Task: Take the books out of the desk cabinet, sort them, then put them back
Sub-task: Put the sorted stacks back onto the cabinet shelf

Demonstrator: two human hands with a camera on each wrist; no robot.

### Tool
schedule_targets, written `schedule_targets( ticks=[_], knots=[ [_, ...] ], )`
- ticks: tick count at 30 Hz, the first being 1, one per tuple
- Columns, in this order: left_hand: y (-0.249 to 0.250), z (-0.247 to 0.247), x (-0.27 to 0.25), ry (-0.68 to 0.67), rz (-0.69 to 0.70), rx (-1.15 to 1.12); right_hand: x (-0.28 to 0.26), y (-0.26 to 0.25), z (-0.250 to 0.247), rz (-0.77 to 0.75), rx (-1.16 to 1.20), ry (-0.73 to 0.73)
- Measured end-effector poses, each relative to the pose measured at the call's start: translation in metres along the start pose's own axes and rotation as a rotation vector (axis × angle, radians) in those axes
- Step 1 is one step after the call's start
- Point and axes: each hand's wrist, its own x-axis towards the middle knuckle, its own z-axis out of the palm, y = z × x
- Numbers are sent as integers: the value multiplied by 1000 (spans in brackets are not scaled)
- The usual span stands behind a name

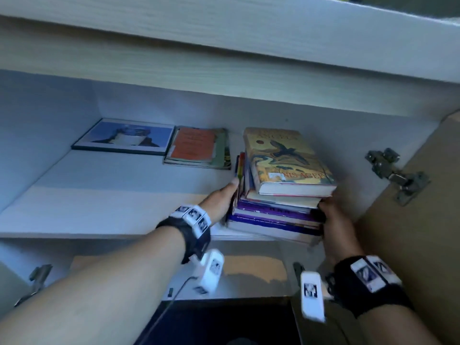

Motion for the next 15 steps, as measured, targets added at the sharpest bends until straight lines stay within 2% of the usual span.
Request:
schedule_targets(
  ticks=[1,3,5,8,12,15],
  knots=[
    [-9,-6,-9,-36,44,12,-13,4,-2,-53,-9,-70],
    [-26,-13,-18,-141,115,112,-23,15,-9,-165,-171,-244],
    [-31,-12,-18,-139,140,291,-18,22,-11,-212,-288,-327],
    [-31,-5,-18,-56,169,443,-9,28,-11,-207,-349,-289],
    [-33,-5,-22,35,167,424,-8,34,-12,-288,-405,-242],
    [-34,-3,-20,90,157,396,-10,44,-9,-325,-438,-148]
  ],
)
